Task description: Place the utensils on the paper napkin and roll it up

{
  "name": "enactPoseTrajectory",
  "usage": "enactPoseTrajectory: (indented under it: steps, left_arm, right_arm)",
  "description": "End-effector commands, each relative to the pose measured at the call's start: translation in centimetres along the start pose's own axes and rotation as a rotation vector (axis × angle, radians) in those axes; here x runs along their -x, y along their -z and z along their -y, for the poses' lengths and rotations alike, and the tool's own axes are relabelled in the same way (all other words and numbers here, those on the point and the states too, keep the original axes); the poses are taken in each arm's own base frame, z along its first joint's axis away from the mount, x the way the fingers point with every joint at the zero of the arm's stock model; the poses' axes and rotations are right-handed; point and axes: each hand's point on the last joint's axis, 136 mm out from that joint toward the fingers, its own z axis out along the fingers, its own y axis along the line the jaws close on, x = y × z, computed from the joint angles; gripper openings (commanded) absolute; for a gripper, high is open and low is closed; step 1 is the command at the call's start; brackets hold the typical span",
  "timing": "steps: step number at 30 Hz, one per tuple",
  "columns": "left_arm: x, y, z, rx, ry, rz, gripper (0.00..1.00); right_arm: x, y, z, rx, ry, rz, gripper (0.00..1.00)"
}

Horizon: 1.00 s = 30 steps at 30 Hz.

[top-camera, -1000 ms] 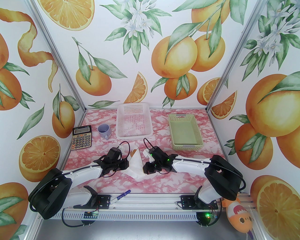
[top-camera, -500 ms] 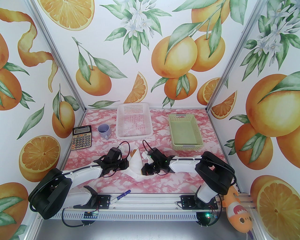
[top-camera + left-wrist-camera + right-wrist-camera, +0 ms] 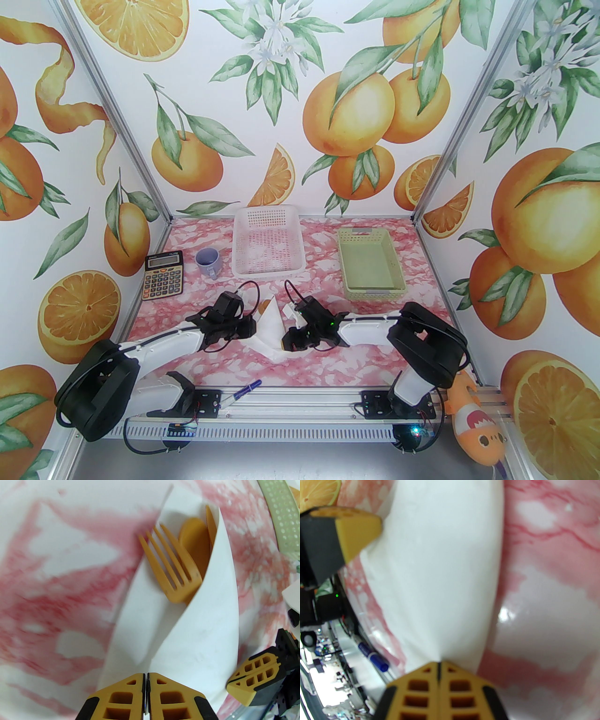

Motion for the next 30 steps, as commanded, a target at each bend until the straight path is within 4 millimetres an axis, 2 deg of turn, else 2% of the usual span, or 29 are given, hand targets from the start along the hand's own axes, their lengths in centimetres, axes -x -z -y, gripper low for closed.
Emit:
enactPoseTrajectory:
  steps: [1,4,8,14,22,30]
  left_arm:
    - [1.4,1.7,-0.3,0.032,-0.034,0.026,0.19]
    - [1.5,2.7,-0.9,0.049,-0.024,0.035,0.23]
    - [0.3,3.5,-1.7,0.045,0.018,0.027,0.32]
    - [-1.9,3.1,-2.2,-0.023,0.105,-0.020,0.44]
    - [-3.9,2.1,-1.8,-0.080,0.167,-0.107,0.48]
    - [-4.5,1.6,-2.7,-0.037,0.187,-0.127,0.48]
  right_arm:
    - [-2.2,-0.6,2.8,-0.083,-0.042,-0.068,0.00]
    - [-2.3,-0.6,2.8,-0.085,-0.041,-0.073,0.00]
    - [-2.4,-0.5,2.9,-0.091,-0.039,-0.077,0.00]
    - [-2.5,-0.5,3.0,-0.095,-0.038,-0.080,0.00]
    - [-2.4,-0.5,2.9,-0.102,-0.033,-0.078,0.00]
    - [-2.4,-0.4,2.9,-0.106,-0.030,-0.076,0.00]
